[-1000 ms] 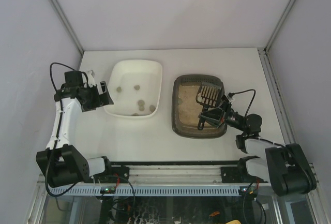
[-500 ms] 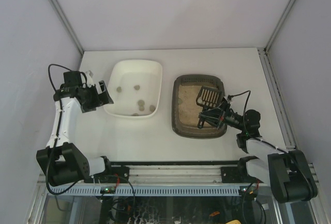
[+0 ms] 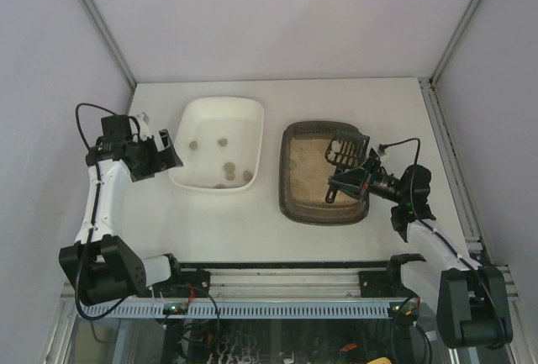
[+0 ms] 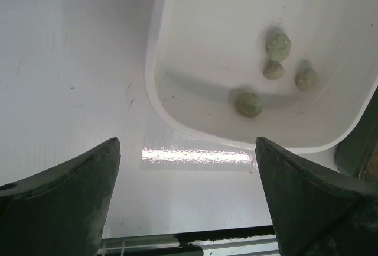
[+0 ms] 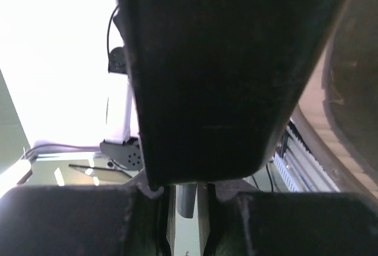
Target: Clean the litter box
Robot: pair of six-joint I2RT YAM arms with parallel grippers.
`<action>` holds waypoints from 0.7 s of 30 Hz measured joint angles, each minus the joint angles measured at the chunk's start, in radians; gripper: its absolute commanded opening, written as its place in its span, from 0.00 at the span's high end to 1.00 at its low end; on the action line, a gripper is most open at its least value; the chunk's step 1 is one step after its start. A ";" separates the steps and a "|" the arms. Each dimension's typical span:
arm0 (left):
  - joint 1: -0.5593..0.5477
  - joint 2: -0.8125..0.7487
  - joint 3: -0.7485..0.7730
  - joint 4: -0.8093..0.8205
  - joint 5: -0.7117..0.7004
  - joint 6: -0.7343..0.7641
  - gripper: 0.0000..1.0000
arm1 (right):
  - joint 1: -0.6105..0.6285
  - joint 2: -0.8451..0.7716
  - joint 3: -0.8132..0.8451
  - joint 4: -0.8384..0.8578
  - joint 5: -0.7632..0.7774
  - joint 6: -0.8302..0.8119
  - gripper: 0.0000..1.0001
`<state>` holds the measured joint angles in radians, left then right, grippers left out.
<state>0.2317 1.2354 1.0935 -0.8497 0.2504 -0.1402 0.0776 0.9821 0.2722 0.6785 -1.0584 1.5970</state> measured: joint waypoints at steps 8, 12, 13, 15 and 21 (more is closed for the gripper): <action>0.000 0.000 0.000 0.002 0.019 0.001 0.00 | -0.055 -0.016 0.002 -0.087 -0.050 -0.051 1.00; 0.000 0.000 0.000 0.002 0.021 0.001 0.00 | -0.028 -0.003 0.002 -0.052 -0.053 -0.033 1.00; 0.001 0.000 0.000 0.002 0.024 0.002 0.00 | -0.027 -0.001 0.002 -0.041 -0.059 -0.028 1.00; 0.001 0.000 0.000 0.002 0.027 0.002 0.00 | -0.035 -0.002 0.002 -0.027 -0.056 -0.024 1.00; 0.001 0.000 -0.002 0.003 0.038 0.002 0.00 | 0.003 0.017 0.011 -0.019 -0.051 -0.023 1.00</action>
<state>0.2325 1.2358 1.0920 -0.8463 0.2886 -0.1383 0.0803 0.9993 0.2829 0.6594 -1.1091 1.5738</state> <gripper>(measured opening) 0.996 0.105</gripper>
